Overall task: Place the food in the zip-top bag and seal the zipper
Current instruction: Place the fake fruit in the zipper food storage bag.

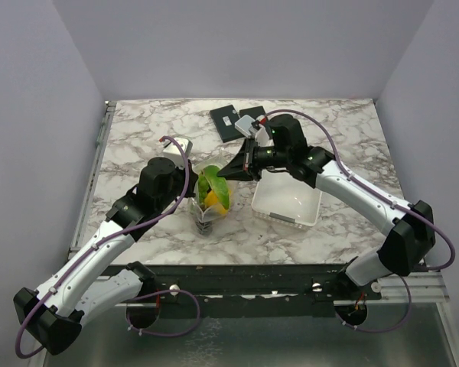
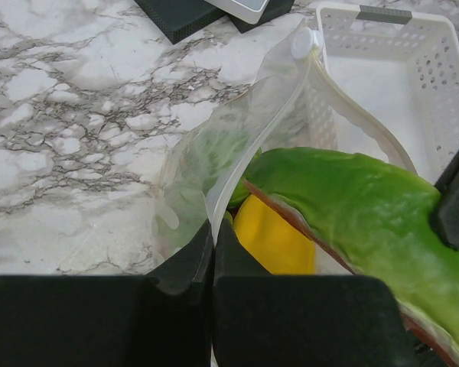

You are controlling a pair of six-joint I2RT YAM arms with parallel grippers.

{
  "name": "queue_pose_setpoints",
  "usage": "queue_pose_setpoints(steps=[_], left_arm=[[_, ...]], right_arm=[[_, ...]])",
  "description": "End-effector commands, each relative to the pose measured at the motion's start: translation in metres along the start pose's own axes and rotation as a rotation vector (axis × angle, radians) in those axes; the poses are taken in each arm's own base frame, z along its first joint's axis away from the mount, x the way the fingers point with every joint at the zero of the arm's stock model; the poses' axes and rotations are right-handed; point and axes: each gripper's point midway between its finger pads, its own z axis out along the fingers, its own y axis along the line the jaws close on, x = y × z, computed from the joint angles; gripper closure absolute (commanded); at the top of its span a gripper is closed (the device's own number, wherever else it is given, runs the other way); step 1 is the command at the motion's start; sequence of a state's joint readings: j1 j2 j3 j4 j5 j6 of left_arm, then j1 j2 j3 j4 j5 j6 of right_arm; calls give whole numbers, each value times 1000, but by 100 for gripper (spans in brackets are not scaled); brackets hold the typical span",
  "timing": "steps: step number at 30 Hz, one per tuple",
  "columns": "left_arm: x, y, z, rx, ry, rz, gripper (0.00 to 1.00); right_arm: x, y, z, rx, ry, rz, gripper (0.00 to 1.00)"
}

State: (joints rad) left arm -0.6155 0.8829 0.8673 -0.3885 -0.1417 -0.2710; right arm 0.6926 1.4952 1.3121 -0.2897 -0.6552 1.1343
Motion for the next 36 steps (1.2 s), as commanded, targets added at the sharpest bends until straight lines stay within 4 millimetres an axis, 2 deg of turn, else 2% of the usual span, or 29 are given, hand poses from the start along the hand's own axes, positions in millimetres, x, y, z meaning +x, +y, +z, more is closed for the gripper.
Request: queue_pose_setpoints(steps=[1, 13, 22, 27, 36], left_arm=[[-7, -9, -3, 44, -25, -17, 100], [-6, -15, -2, 73, -19, -26, 100], [-6, -14, -2, 69, -20, -24, 100], [-5, -13, -2, 64, -20, -22, 100], [-6, -11, -2, 56, -24, -20, 100]], right_arm=[[-22, 12, 7, -11, -92, 33, 99], [-58, -13, 20, 79, -309, 66, 99], [-68, -32, 34, 169, -442, -20, 99], [-65, -46, 39, 261, -444, -100, 99], [-47, -71, 54, 405, -414, -242, 99]])
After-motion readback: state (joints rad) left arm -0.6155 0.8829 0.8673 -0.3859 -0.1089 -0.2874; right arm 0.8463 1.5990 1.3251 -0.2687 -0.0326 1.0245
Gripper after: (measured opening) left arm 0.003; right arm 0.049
